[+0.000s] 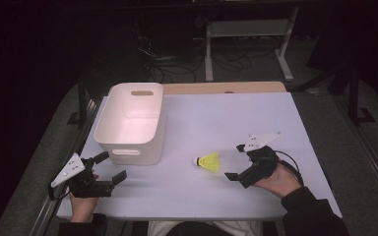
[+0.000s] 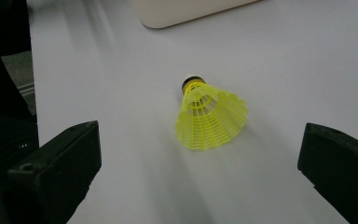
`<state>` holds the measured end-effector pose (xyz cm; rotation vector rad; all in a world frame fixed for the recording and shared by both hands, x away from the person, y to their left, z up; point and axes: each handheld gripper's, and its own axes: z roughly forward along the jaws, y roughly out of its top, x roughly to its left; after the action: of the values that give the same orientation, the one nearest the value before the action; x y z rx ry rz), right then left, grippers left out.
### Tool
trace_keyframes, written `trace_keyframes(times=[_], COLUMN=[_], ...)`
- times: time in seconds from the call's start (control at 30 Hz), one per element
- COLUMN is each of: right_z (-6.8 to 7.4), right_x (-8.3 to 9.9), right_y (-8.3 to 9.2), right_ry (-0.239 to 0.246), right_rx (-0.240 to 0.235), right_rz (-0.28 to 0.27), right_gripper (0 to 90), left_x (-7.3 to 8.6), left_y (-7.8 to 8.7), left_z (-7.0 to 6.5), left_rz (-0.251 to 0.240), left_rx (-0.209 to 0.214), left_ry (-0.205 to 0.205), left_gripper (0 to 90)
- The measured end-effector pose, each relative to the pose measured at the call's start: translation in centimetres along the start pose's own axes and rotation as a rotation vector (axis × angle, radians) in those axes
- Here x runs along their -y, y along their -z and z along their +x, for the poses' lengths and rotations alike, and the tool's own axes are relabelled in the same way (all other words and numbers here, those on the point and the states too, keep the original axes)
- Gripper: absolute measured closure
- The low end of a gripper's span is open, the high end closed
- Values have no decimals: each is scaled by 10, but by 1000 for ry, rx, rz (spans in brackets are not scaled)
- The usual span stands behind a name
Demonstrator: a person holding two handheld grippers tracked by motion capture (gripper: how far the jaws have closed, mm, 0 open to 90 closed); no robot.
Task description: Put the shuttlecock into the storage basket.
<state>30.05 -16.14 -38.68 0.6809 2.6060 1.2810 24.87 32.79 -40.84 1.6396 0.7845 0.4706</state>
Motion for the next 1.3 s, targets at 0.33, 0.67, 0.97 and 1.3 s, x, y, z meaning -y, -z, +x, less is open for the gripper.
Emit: trace_keyframes(times=[0.33,0.67,0.97,1.3], right_z=[7,12,16,19], right_x=[-4,-6,-7,-8], right_y=[-11,-20,-28,-33], right_ry=[23,33,45,70], right_rx=[-33,-65,-89,-120], right_rz=[29,54,80,86], right_gripper=[0,0,0,94], left_x=[0,0,0,0], left_y=[0,0,0,0], left_z=[0,0,0,0], left_rz=[0,0,0,0], left_rx=[-1,0,-1,0], left_ry=[0,1,0,0], left_gripper=[0,0,0,0])
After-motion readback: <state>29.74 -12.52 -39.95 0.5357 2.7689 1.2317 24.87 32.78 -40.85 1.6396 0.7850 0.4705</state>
